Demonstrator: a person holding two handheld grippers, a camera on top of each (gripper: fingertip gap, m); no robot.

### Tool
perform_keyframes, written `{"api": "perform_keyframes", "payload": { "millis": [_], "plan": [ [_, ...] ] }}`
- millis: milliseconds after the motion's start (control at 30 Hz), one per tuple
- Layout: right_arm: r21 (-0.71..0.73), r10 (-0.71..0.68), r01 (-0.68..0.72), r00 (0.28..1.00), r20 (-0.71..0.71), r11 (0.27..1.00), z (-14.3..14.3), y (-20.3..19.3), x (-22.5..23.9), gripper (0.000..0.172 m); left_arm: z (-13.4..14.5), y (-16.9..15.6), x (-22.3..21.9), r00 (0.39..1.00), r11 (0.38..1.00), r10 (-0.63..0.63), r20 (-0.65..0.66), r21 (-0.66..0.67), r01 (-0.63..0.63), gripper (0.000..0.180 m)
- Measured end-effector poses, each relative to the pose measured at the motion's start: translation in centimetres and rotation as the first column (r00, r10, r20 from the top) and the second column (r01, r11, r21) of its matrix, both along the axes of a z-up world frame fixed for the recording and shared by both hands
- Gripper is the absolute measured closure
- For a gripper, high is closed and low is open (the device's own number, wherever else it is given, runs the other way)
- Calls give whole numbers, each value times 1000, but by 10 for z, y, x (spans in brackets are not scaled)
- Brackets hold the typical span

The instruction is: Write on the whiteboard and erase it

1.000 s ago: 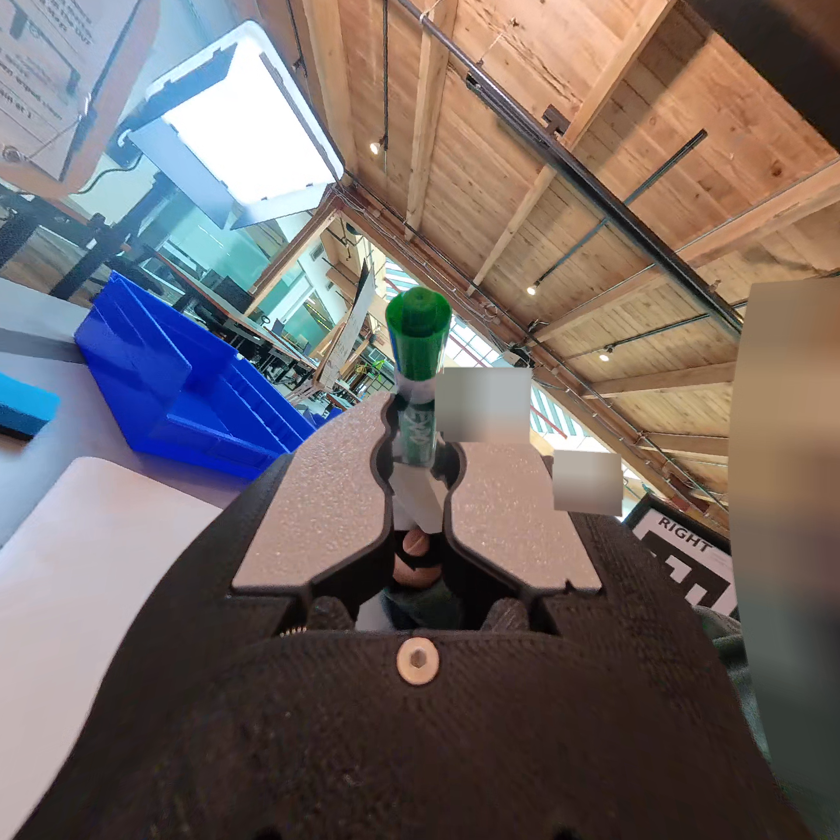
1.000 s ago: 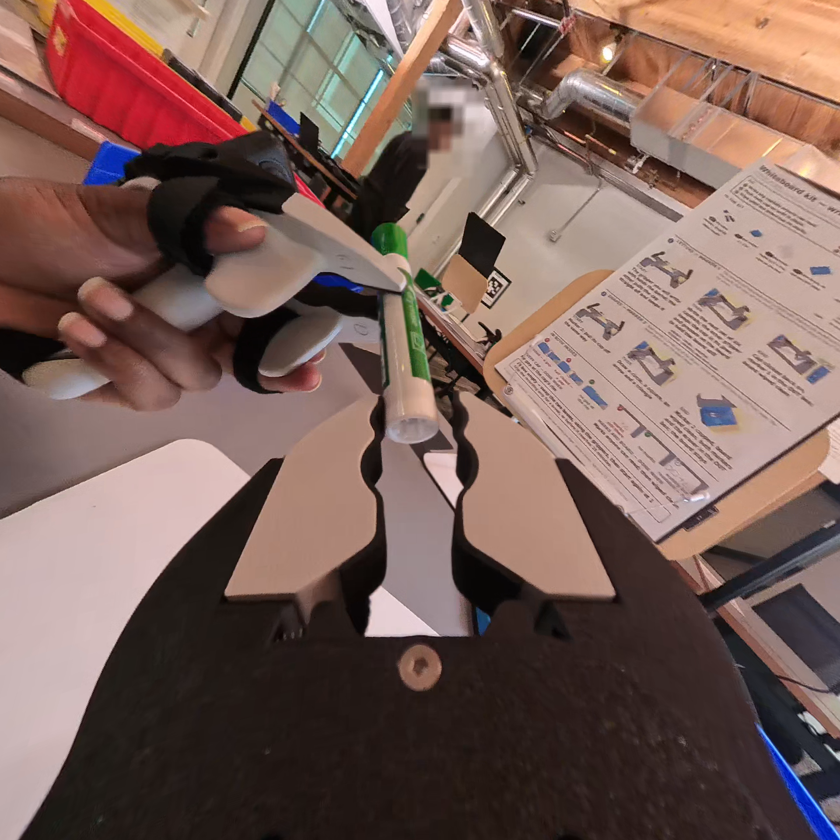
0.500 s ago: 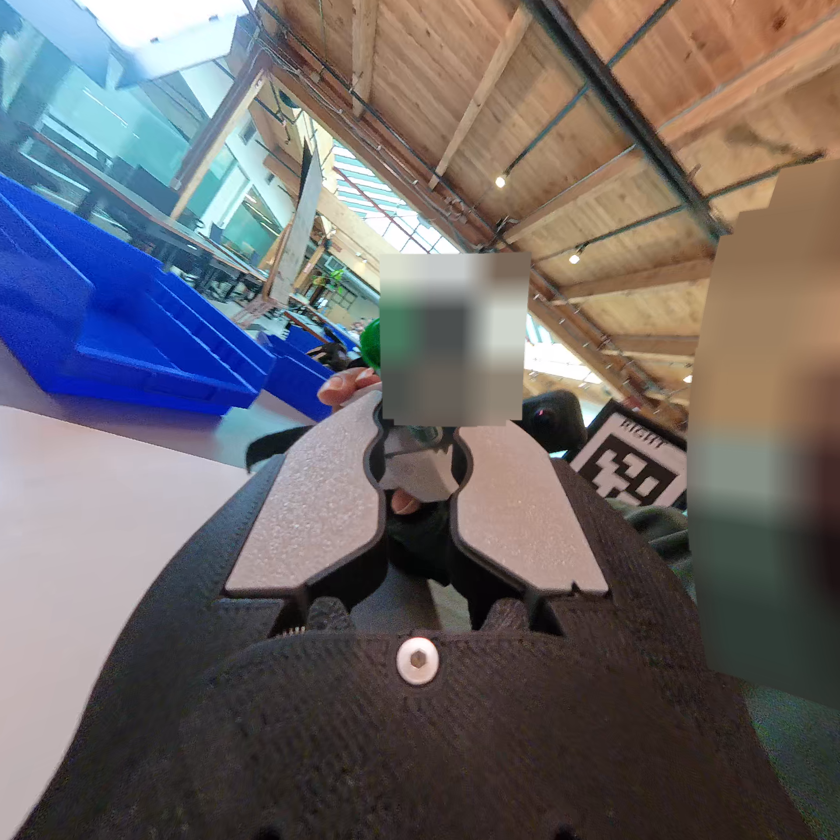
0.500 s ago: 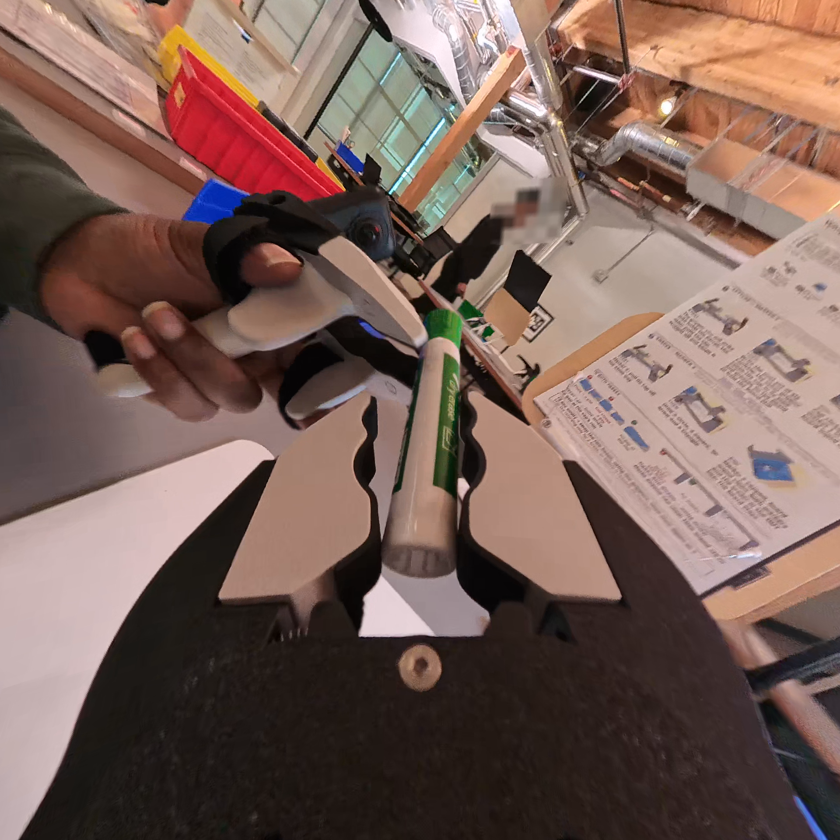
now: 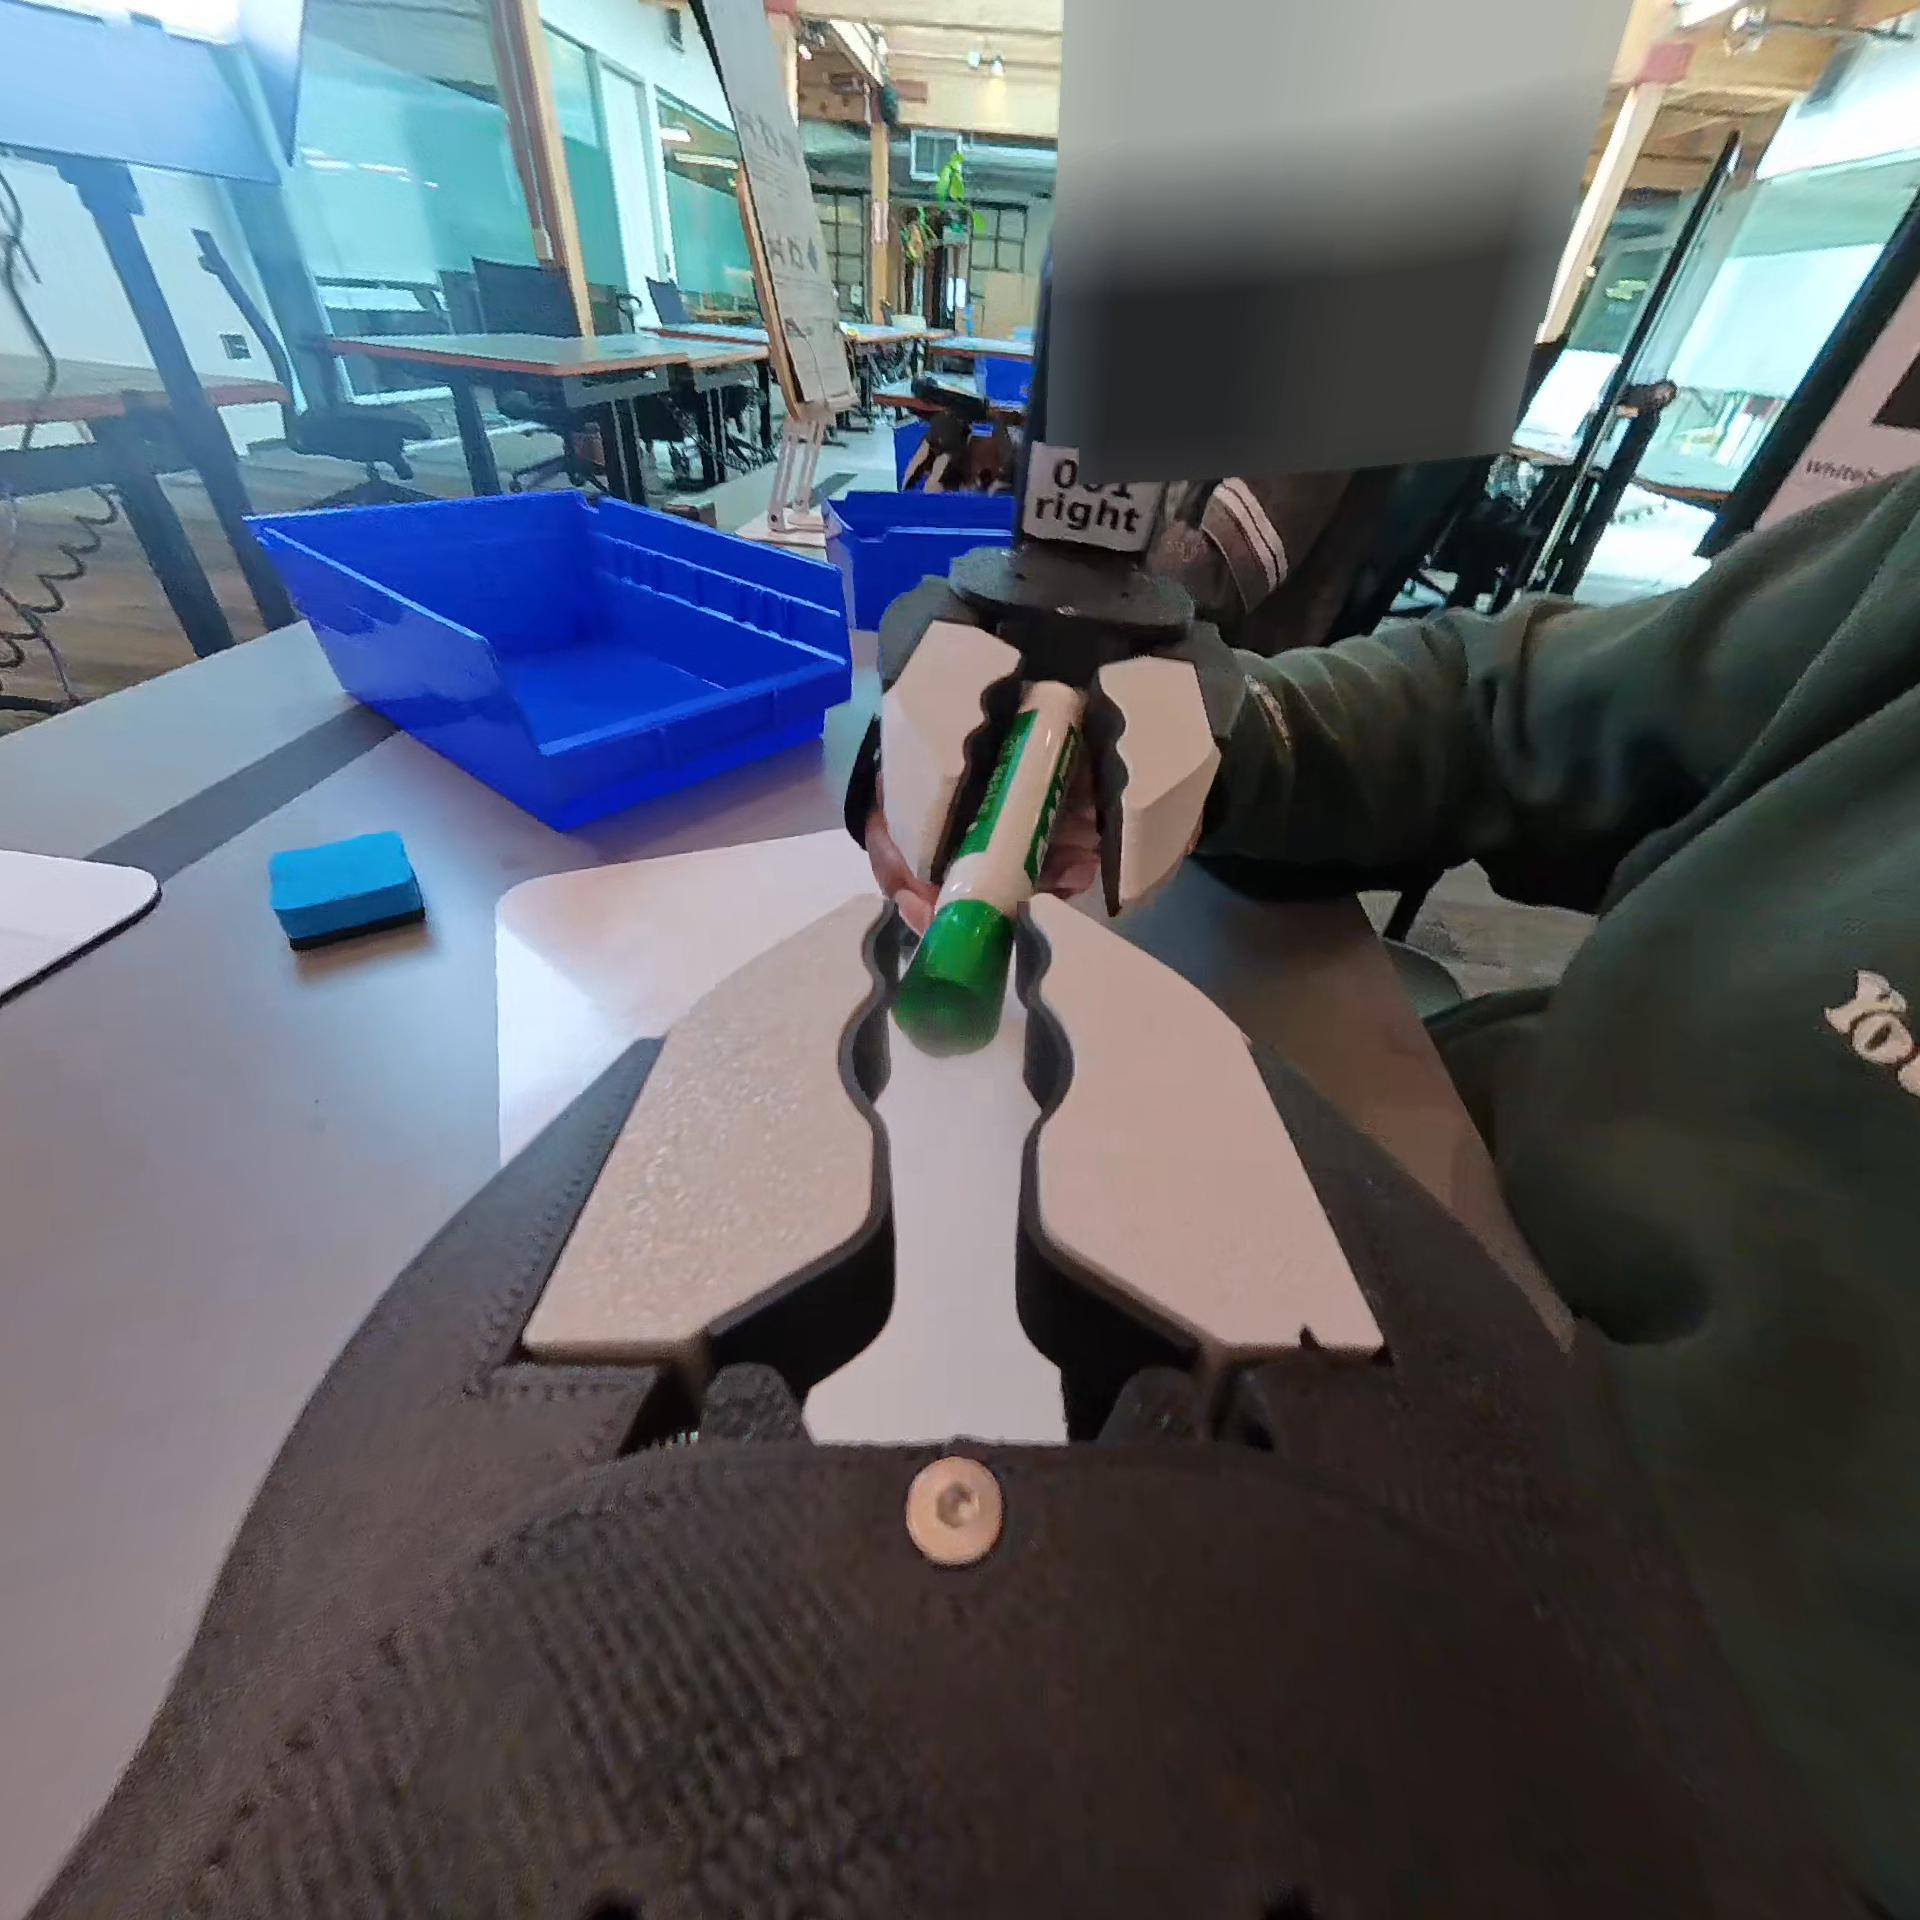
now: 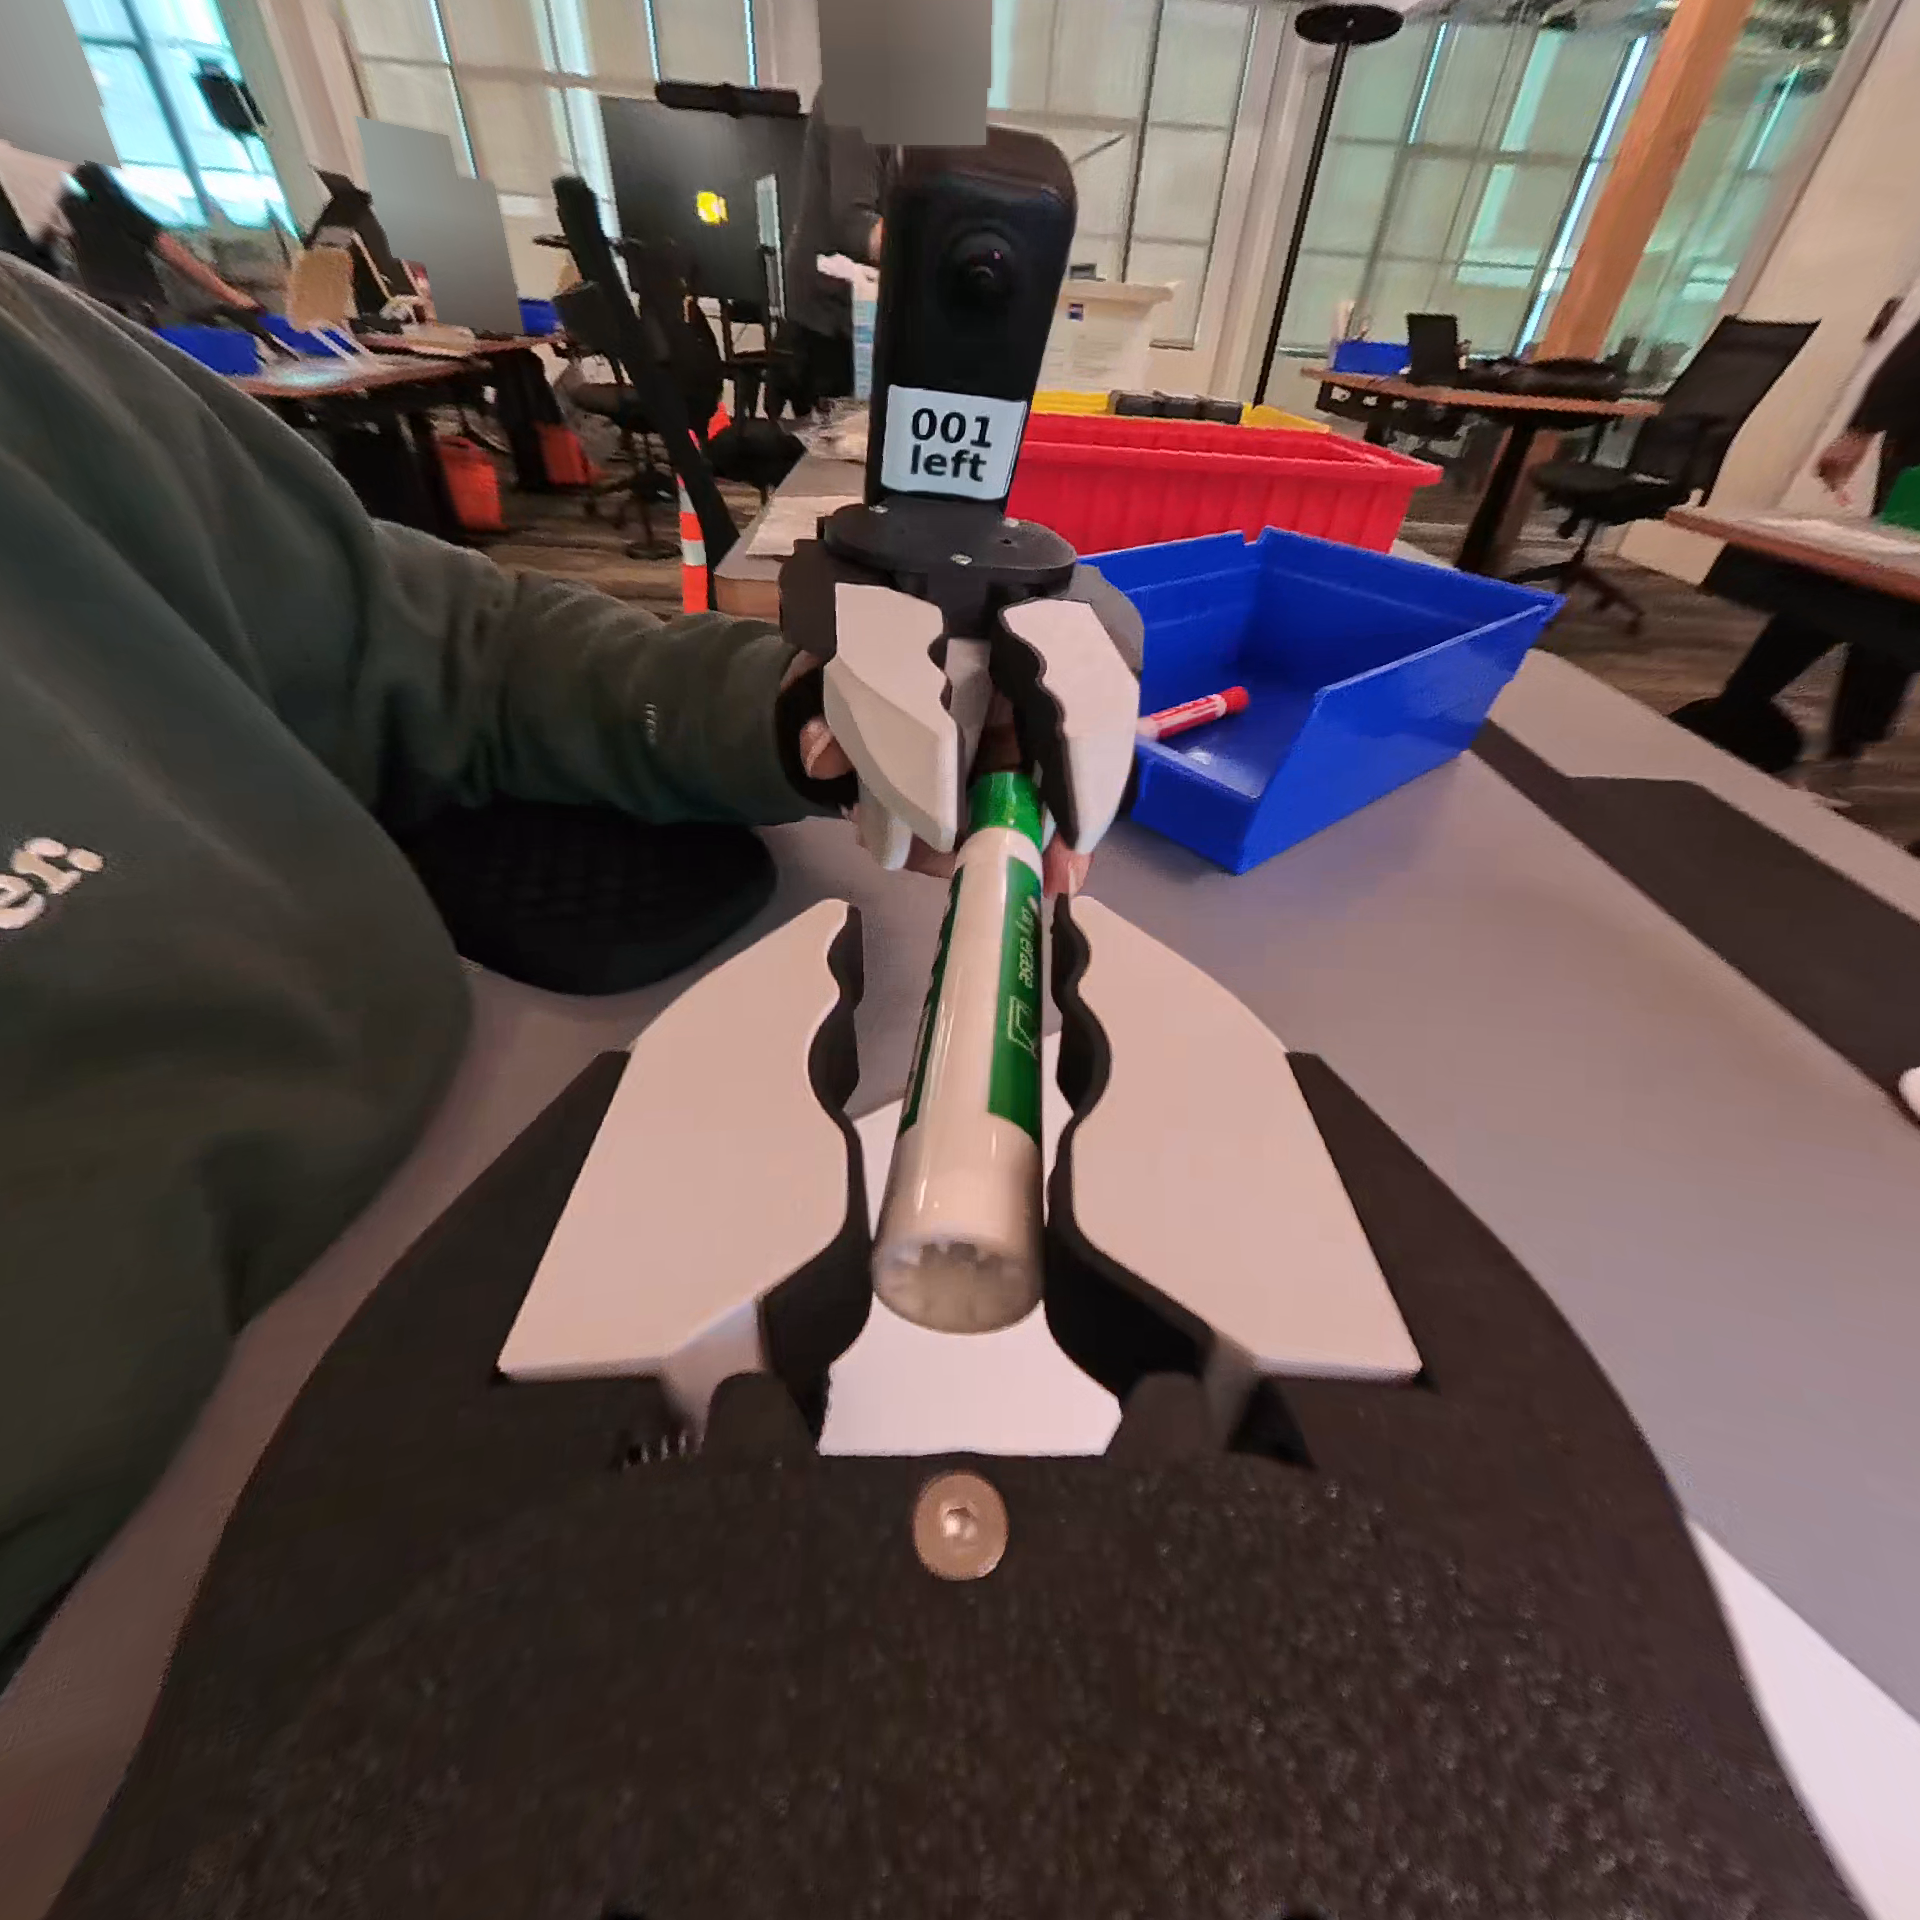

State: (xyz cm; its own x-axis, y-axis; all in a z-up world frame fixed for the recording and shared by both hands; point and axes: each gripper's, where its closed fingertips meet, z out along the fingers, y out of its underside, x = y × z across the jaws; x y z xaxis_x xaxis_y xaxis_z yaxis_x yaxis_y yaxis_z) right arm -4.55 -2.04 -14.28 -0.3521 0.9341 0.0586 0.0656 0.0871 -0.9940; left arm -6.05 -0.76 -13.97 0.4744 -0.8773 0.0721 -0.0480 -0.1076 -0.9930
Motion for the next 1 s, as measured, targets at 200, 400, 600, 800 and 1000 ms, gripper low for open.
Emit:
{"api": "perform_keyframes", "payload": {
  "millis": [200,400,600,800,1000],
  "plan": [
    [-126,35,-39,999,-35,991,10,1,-2,137,-8,-8,4,997,999,-17,-81,47,21,158],
    [-183,56,-64,997,-51,981,14,3,0,137,-8,-10,2,995,997,-10,-96,70,17,164],
    [-239,70,-86,995,-76,967,20,3,3,137,-13,-10,4,989,995,-2,-146,98,16,150],
    [-238,86,-99,994,-61,966,19,-2,3,137,-19,-12,8,983,995,-16,-181,98,34,160],
    [-222,105,-109,994,-31,969,16,-4,4,138,-17,-17,8,984,997,-46,-172,46,55,160]
  ]
}}
